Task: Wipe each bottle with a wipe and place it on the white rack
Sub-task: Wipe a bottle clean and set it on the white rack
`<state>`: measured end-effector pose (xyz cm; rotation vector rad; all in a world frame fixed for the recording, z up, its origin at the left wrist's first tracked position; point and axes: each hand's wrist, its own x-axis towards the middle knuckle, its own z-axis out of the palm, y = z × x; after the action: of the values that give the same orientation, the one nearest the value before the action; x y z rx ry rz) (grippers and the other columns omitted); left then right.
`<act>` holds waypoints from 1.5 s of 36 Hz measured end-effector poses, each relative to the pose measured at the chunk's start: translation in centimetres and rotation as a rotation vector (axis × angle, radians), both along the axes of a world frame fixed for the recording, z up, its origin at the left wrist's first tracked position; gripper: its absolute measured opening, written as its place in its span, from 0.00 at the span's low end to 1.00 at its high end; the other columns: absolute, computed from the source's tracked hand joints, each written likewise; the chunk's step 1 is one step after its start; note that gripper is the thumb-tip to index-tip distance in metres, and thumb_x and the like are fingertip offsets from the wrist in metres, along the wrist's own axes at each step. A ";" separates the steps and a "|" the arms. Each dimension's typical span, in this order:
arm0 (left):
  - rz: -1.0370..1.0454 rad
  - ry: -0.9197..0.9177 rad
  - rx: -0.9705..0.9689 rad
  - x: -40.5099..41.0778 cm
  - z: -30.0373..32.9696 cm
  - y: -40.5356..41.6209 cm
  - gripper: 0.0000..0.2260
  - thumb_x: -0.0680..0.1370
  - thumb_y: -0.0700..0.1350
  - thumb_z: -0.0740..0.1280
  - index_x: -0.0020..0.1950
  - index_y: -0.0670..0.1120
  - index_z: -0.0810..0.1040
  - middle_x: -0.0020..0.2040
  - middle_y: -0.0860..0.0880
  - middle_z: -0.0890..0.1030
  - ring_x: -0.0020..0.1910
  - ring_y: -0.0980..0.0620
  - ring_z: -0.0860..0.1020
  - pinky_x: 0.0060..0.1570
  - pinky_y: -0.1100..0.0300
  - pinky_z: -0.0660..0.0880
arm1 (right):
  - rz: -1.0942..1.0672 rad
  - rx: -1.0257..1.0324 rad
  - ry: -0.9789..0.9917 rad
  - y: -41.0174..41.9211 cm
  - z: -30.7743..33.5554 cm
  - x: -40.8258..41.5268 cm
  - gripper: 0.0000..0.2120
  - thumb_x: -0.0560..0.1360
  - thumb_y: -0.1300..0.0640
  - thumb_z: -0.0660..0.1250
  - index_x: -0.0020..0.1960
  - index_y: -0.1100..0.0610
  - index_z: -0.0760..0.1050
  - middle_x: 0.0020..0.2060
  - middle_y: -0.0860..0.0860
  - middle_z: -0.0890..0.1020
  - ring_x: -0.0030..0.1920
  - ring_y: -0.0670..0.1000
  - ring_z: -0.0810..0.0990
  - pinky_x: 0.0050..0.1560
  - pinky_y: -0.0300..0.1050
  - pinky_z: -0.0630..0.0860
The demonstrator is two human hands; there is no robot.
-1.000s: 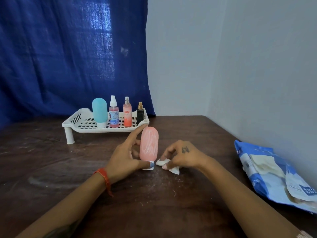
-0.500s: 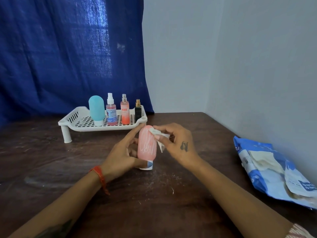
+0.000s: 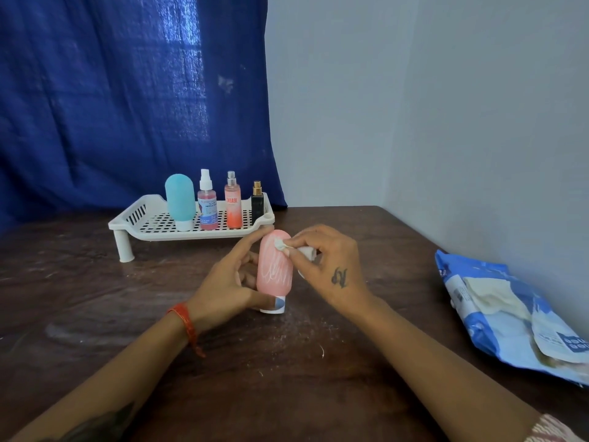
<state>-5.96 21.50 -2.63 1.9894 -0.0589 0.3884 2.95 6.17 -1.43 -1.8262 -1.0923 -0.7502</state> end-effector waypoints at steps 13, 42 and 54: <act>0.018 -0.017 0.063 -0.2 0.4 -0.5 0.45 0.64 0.36 0.78 0.67 0.68 0.57 0.57 0.51 0.73 0.50 0.47 0.78 0.45 0.59 0.80 | -0.081 0.049 -0.017 0.4 0.1 0.3 0.09 0.71 0.58 0.73 0.49 0.59 0.82 0.44 0.53 0.84 0.43 0.41 0.76 0.43 0.26 0.68; 0.026 -0.013 0.056 -0.1 0.2 -0.2 0.46 0.64 0.38 0.79 0.72 0.63 0.58 0.57 0.49 0.73 0.50 0.46 0.79 0.48 0.52 0.81 | -0.070 0.040 0.016 0.1 -0.4 1.3 0.07 0.69 0.58 0.74 0.46 0.58 0.83 0.40 0.52 0.84 0.39 0.43 0.77 0.41 0.27 0.69; 0.009 -0.020 0.043 -0.1 0.2 -0.2 0.46 0.64 0.38 0.79 0.72 0.63 0.59 0.57 0.49 0.73 0.51 0.47 0.79 0.47 0.55 0.81 | 0.002 -0.002 -0.043 -0.1 -0.4 1.0 0.08 0.69 0.57 0.72 0.46 0.58 0.83 0.42 0.52 0.83 0.40 0.42 0.77 0.42 0.24 0.68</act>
<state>-6.07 21.25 -2.42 2.0286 -0.0708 0.4158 3.99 6.11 -1.85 -1.8175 -1.1224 -0.7908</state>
